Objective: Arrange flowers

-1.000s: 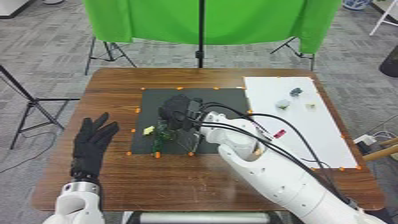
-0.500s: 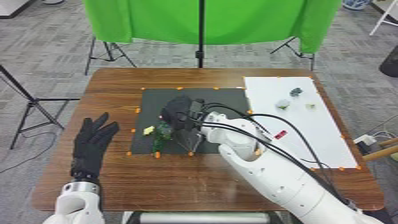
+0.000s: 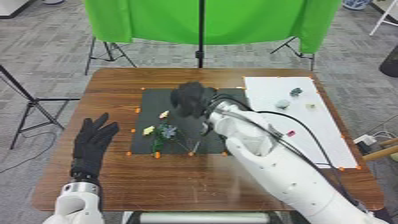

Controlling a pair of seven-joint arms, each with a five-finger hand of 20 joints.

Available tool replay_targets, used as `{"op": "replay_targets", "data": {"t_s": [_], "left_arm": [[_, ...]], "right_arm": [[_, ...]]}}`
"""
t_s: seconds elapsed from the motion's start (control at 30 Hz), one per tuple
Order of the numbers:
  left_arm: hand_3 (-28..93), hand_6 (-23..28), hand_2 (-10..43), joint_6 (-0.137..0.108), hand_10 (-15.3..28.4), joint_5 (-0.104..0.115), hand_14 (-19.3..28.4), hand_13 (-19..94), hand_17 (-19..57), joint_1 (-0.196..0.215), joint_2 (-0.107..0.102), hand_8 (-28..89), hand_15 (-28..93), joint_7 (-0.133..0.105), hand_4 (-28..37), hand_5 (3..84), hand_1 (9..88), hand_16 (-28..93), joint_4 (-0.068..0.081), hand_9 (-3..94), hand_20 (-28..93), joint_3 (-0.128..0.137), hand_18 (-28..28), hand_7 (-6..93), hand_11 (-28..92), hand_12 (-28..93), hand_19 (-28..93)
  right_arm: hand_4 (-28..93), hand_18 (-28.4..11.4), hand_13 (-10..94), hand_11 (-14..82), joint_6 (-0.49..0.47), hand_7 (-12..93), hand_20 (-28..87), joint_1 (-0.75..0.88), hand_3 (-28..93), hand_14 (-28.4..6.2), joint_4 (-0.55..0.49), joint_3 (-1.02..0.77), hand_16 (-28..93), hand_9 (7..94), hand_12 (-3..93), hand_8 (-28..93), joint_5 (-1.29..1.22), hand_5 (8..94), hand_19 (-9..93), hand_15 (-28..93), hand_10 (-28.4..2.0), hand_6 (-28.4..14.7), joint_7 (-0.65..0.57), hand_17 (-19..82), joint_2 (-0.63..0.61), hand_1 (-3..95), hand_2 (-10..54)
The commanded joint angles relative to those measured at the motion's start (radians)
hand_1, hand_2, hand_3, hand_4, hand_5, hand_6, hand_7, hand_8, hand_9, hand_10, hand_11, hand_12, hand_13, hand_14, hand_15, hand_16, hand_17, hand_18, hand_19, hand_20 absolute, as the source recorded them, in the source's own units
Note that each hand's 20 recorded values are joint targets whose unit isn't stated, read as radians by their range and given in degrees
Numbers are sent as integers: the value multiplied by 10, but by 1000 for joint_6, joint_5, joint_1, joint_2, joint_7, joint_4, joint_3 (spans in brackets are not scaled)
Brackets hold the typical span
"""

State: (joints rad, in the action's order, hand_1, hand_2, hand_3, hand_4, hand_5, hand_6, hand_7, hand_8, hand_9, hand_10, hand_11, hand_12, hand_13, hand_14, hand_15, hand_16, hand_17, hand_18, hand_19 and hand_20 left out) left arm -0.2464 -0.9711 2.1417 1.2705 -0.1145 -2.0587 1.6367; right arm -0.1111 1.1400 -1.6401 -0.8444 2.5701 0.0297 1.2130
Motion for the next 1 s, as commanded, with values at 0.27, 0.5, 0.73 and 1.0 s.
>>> {"op": "replay_targets", "data": {"t_s": [0.27, 0.5, 0.73, 1.0], "left_arm": [[605, 41, 76, -2, 123, -3, 149, 341, 16, 27, 1, -53, 97, 8, -283, 391, 158, 59, -6, 445, 188, 11, 129, 62, 159, 153, 67], [603, 40, 77, 5, 123, -6, 149, 340, 16, 11, 6, -54, 97, 10, -283, 390, 160, 59, -2, 444, 188, 5, 129, 63, 159, 153, 67], [604, 41, 76, 3, 123, -4, 149, 340, 16, 14, 7, -53, 97, 17, -283, 391, 161, 60, -2, 444, 188, 5, 129, 63, 160, 153, 67], [613, 40, 71, 3, 122, -2, 149, 340, 16, 23, 10, -53, 97, 14, -283, 390, 158, 59, -7, 443, 188, 8, 129, 62, 159, 153, 68]], "right_arm": [[-130, -132, 816, 155, -142, 158, 548, 86, 612, -63, -50, -394, 324, 712, 213, -82, -98, 608, 932, 626, -154, -2, -370, 577, -233, 326, -38], [-123, -139, 822, 139, -308, 131, 554, 106, 624, -65, 24, -437, 321, 702, 207, -76, -78, 580, 932, 631, -165, -2, -385, 578, -199, 311, -76], [-113, -138, 835, 121, -353, 115, 568, 135, 613, -58, 71, -429, 307, 691, 196, -74, -66, 556, 932, 646, -177, 1, -408, 597, -184, 293, -94], [-130, -114, 867, 100, -291, 128, 556, 178, 614, -33, 125, -414, 300, 685, 176, -90, -28, 572, 932, 626, -182, 19, -420, 626, -164, 405, -95]]}}
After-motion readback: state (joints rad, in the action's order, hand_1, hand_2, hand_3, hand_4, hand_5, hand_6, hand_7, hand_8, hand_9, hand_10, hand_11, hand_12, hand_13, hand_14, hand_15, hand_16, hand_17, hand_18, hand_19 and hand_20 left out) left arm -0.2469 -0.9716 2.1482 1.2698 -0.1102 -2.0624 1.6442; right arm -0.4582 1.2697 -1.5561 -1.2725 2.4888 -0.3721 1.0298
